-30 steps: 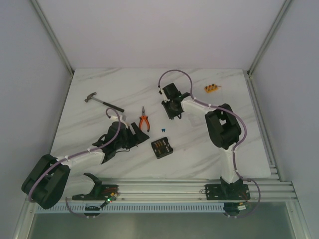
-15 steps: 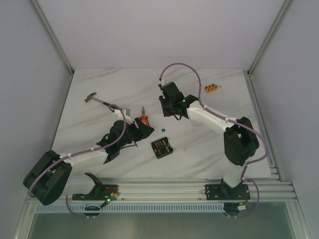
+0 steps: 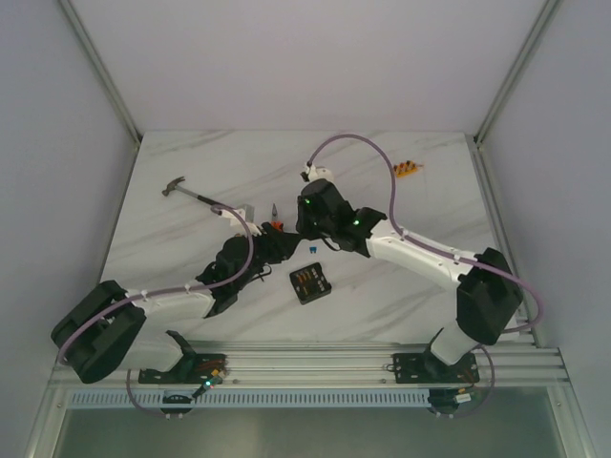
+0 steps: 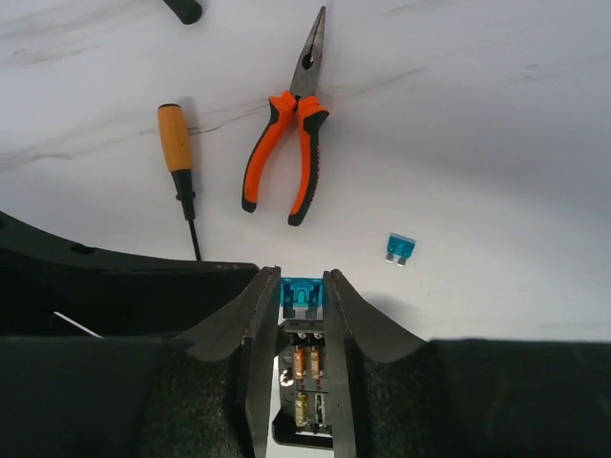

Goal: Snap on the fuse box
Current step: Pick up the fuse from the center of the board.

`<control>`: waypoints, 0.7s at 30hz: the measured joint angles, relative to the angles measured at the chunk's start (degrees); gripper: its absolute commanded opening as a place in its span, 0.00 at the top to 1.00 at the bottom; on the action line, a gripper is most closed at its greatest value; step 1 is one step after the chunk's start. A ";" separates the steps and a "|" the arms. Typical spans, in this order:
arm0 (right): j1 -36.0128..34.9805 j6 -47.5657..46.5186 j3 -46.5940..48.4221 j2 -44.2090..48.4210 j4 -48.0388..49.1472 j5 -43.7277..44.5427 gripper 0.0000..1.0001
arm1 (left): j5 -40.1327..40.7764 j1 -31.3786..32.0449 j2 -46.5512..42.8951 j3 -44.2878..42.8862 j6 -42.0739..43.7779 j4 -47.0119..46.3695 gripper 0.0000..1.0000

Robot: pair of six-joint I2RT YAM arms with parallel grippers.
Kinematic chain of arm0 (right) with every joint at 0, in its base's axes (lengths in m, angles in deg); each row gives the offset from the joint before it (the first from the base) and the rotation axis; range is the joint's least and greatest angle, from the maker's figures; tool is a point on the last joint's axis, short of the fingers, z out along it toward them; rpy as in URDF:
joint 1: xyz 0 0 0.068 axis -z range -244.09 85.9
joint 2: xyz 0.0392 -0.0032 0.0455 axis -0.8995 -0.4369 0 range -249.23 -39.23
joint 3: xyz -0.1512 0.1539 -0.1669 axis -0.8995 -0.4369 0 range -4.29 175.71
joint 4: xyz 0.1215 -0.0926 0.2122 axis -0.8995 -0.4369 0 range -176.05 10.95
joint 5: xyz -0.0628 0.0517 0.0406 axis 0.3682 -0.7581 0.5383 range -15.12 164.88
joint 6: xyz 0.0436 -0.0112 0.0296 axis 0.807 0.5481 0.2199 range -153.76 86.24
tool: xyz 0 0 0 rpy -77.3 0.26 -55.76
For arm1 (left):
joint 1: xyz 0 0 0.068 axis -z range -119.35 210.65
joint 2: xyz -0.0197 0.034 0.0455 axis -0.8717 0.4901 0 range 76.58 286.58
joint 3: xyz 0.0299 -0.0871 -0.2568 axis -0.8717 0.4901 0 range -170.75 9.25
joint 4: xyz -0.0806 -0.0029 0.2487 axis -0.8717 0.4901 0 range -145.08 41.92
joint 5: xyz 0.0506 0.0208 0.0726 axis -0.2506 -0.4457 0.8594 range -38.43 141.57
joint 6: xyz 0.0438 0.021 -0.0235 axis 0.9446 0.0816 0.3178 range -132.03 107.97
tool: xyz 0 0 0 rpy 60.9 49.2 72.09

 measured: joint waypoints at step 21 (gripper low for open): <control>-1.68 5.88 -5.66 4.87 5.68 0.48 0.64 | 1.03 1.95 -0.11 0.63 1.07 -4.42 1.00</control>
